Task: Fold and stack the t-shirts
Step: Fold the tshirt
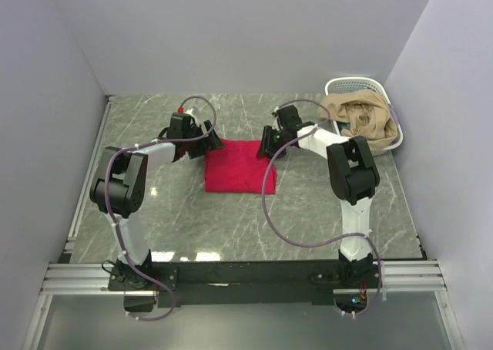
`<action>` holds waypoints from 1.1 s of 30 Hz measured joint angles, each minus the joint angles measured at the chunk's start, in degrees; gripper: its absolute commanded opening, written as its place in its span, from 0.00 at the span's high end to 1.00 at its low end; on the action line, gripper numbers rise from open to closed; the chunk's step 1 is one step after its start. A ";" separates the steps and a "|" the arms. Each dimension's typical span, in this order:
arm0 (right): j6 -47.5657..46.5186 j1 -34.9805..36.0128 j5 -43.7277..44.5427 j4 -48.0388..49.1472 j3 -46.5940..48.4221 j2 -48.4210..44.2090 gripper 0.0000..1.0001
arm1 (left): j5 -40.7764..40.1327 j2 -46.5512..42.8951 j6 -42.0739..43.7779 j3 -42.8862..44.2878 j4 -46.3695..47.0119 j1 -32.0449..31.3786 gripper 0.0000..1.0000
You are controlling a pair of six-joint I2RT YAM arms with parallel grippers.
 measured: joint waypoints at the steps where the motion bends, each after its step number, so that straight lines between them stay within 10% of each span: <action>1: -0.33 0.15 0.26 -0.35 0.52 0.37 0.83 | 0.00 0.00 0.00 0.00 0.00 0.00 0.14; 3: -0.20 0.13 0.87 -0.57 1.01 1.18 1.00 | 0.00 0.00 0.02 0.00 -0.04 0.00 0.14; 11: 2.73 -2.29 -6.45 8.61 -5.27 0.20 1.00 | 0.00 0.00 0.02 0.00 -0.09 0.00 0.14; 26: 55.39 -11.58 -39.56 81.92 -28.13 11.78 0.98 | 0.68 0.00 0.07 0.00 -0.39 0.00 0.14; 33: 61.86 -11.91 -42.03 88.76 -28.09 12.57 0.98 | 0.90 0.00 0.17 0.02 -0.39 0.00 0.14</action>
